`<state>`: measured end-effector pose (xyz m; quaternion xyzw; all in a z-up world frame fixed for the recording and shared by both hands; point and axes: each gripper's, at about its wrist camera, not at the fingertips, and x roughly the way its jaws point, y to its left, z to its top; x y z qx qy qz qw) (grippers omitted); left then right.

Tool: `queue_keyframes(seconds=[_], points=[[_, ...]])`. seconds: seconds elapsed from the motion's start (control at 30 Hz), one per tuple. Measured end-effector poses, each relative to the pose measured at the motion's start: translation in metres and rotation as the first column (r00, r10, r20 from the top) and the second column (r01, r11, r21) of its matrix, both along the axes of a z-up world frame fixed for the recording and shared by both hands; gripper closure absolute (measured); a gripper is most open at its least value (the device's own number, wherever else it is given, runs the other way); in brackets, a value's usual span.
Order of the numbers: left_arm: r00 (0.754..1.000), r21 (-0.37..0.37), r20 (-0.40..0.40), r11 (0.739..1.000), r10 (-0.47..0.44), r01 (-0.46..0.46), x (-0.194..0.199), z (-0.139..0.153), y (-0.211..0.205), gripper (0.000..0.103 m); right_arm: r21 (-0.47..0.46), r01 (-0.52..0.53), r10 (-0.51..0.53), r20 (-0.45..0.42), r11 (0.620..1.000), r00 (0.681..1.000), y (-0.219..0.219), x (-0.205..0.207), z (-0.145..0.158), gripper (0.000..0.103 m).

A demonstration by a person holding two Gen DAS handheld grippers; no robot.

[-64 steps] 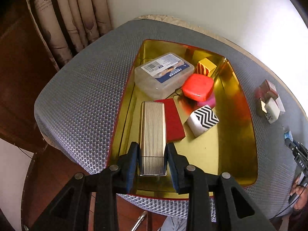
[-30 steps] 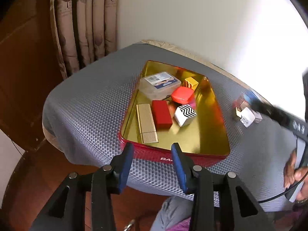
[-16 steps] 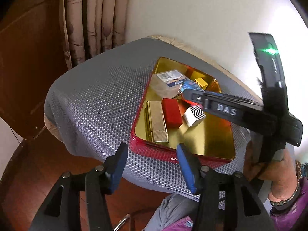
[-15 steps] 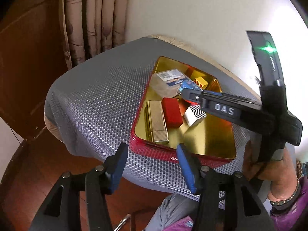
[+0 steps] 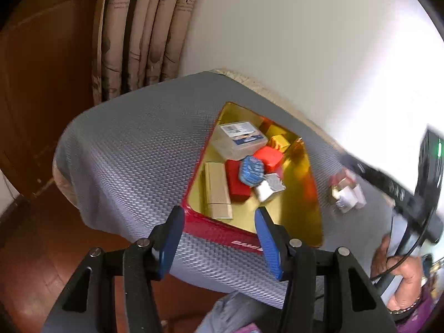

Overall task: Organize rigid objects
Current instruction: 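Carry the blue case into the tin and open the right tool, then grasp the clear box with red contents with the right tool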

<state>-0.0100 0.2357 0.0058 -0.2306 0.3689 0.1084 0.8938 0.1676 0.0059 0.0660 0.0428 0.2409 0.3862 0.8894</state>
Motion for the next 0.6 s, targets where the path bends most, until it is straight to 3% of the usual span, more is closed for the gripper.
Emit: queue_keyframes(seconds=[0.07,0.2,0.3,0.4,0.6], points=[[0.999,-0.028,-0.014,0.999,-0.034,0.034,0.003,-0.002,-0.003,0.049,-0.046,0.094,-0.095,-0.019,0.995,0.995,-0.04,0.018,-0.014,0.048],[0.992,-0.01,-0.075,0.995,-0.099,0.098,0.011,-0.01,-0.019,0.049,-0.188,0.235,-0.267,-0.168,0.954,0.949,-0.111,0.08,-0.05,0.048],[0.989,0.03,-0.086,0.992,-0.121,0.123,0.013,-0.01,-0.029,0.049,-0.18,0.271,-0.31,-0.25,0.946,0.917,-0.14,0.109,-0.062,0.048],[0.988,0.073,-0.097,0.989,-0.121,0.129,0.015,-0.012,-0.034,0.049,-0.154,0.27,-0.306,-0.296,0.95,0.905,-0.145,0.123,-0.065,0.048],[0.981,0.063,-0.139,0.987,-0.135,0.145,0.02,-0.019,-0.034,0.049,-0.222,0.218,-0.279,-0.295,0.95,0.914,-0.118,0.139,-0.069,0.049]])
